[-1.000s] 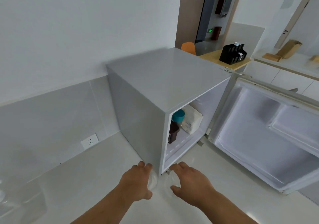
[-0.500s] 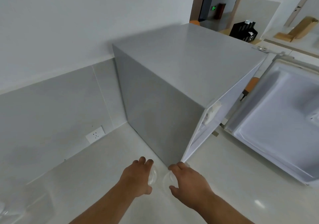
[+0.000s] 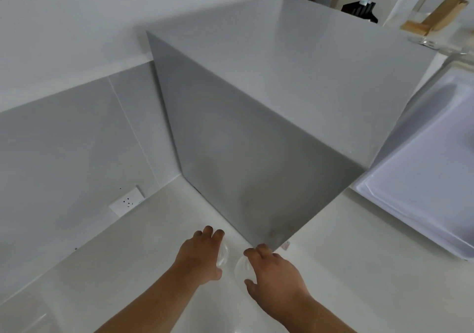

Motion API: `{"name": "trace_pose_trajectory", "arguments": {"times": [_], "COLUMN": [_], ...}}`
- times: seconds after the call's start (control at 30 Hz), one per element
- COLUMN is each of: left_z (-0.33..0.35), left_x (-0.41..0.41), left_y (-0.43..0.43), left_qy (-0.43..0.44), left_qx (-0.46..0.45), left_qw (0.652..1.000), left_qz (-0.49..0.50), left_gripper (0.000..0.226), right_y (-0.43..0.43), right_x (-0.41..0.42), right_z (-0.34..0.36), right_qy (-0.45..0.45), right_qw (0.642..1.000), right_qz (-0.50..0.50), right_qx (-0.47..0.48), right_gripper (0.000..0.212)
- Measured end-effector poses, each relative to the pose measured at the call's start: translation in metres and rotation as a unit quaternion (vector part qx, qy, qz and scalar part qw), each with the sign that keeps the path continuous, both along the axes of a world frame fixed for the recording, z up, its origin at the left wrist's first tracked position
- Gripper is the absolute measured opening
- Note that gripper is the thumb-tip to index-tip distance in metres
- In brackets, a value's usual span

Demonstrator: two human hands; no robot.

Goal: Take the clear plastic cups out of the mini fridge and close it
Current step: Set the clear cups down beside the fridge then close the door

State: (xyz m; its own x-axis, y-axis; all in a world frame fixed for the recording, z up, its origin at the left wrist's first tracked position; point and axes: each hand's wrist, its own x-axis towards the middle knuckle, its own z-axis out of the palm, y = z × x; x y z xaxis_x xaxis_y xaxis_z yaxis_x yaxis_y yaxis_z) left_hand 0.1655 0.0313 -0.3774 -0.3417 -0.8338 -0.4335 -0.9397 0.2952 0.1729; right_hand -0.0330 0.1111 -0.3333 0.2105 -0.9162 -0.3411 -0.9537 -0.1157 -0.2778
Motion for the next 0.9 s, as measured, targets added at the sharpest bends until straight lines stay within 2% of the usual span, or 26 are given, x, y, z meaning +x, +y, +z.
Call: {"name": "trace_pose_trajectory", "arguments": {"times": [0.53, 0.9], "left_z": [-0.039, -0.054], "left_x": [-0.007, -0.004], "left_y": [-0.036, -0.04], "left_qy": [-0.023, -0.02], "left_qx": [-0.022, -0.022], "left_qw": [0.996, 0.996], "left_qz": [-0.077, -0.089], "left_gripper": [0.094, 0.094], "right_y": [-0.01, -0.016], "right_x": [0.01, 0.017], "right_z": [-0.026, -0.03], "right_qy": [0.007, 0.013], "right_qw": [0.999, 0.999], "right_qz": [-0.031, -0.038], "right_qx": [0.023, 0.015], "right_gripper": [0.054, 0.053]}}
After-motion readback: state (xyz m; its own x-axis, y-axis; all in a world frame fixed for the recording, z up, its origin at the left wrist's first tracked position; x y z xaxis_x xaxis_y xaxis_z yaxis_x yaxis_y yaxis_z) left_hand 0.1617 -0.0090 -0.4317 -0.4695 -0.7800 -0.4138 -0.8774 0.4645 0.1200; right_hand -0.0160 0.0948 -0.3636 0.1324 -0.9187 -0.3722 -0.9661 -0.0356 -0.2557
